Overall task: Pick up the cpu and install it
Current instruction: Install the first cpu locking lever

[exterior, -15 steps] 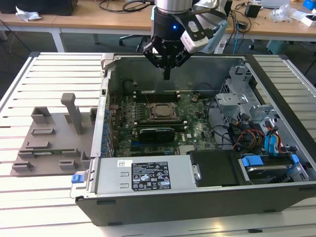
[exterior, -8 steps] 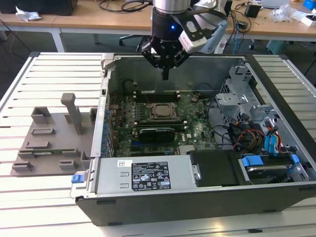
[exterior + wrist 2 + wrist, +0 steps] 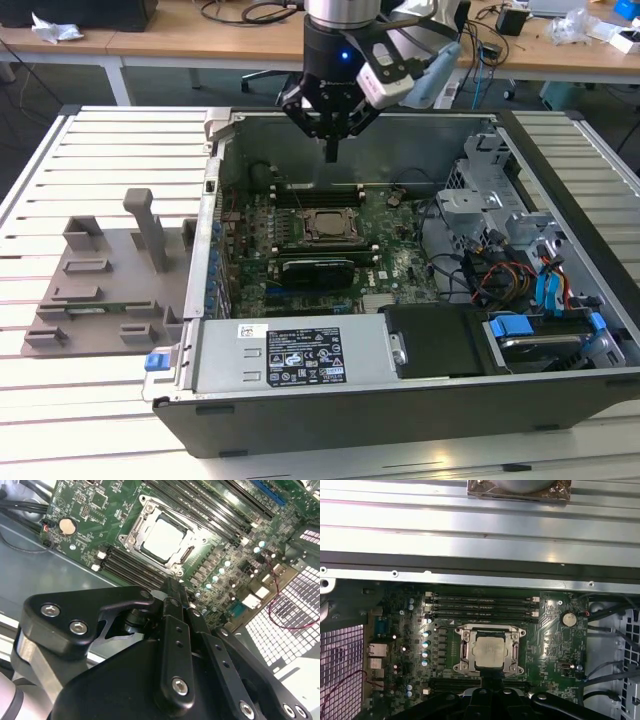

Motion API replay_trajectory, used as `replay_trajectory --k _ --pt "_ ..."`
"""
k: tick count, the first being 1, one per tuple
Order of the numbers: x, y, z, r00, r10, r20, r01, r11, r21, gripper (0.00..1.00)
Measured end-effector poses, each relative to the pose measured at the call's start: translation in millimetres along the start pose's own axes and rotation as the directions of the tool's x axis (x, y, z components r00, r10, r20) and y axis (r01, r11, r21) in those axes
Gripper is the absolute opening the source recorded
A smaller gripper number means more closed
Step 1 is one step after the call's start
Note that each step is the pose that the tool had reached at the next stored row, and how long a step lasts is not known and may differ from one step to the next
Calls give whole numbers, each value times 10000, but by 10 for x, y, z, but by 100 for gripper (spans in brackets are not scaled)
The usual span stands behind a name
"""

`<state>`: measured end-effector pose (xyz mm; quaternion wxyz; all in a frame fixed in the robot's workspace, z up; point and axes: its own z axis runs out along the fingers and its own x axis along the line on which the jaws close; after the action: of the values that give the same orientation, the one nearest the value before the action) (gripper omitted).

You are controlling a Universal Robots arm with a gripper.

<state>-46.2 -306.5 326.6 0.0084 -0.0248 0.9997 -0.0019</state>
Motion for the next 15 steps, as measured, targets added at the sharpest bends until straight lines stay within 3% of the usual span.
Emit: replay_trajectory --k 7,9,10,15 --pt "26 1 2 10000 0 0 0 10000 0 11" --pt "112 11 25 10000 -1 -1 1 10000 1 11" --pt "188 43 107 10000 -1 -1 1 10000 1 11" --pt "313 101 175 10000 0 0 0 10000 0 11"
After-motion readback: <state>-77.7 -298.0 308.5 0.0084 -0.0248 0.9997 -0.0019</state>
